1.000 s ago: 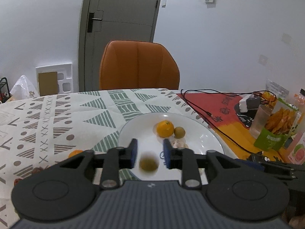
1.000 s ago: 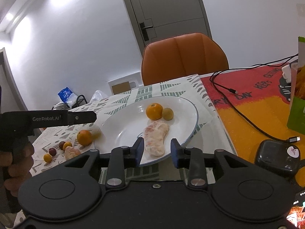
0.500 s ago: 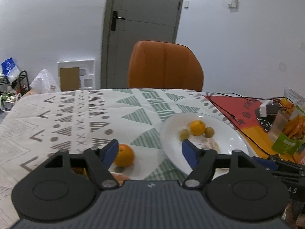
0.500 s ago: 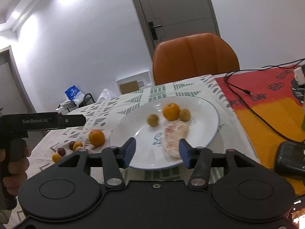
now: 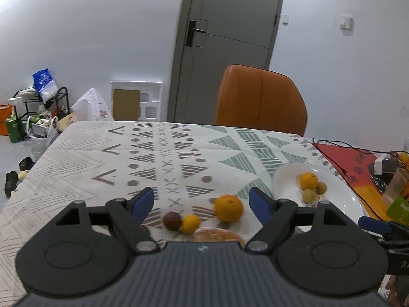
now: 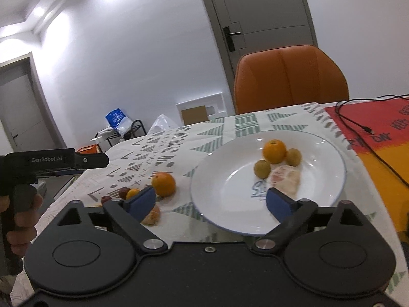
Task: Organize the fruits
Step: 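Move both tools back to the fruit pile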
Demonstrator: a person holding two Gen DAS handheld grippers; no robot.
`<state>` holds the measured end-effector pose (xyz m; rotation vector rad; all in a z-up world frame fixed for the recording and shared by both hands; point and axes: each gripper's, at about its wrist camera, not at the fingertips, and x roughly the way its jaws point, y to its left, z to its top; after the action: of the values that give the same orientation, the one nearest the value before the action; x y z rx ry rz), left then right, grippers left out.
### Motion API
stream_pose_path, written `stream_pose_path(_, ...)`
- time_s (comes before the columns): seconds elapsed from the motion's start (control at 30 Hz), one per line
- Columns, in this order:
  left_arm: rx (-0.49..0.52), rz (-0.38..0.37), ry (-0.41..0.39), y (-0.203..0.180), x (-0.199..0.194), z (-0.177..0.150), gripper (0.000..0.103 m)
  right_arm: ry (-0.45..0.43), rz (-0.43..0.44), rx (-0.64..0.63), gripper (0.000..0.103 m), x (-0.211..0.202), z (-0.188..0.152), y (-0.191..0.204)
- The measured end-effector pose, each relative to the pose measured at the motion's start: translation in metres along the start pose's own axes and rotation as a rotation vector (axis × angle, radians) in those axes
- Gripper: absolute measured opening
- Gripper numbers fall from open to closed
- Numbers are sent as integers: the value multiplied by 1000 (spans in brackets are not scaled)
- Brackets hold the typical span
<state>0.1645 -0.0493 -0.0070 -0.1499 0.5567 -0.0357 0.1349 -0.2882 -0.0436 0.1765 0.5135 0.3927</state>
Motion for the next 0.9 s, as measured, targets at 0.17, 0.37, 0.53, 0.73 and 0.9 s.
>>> stream_pose_path(0.17, -24, 27, 1, 19, -4, -3, 80, 7, 16, -18, 103, 8, 0, 13)
stream_pose_path(0.37, -55, 33, 6, 38, -6, -8, 80, 29, 43, -53, 103, 21, 0, 33)
stream_pose_path(0.53, -79, 38, 14, 51, -6, -14, 80, 51, 60, -84, 103, 30, 1, 47)
stream_pose_path(0.73, -85, 24, 29, 60, -3, -20, 77, 66, 72, -117, 103, 38, 0, 60)
stream_pose_path(0.9, -82, 11, 41, 64, 2, -25, 73, 78, 79, -143, 102, 45, 2, 69)
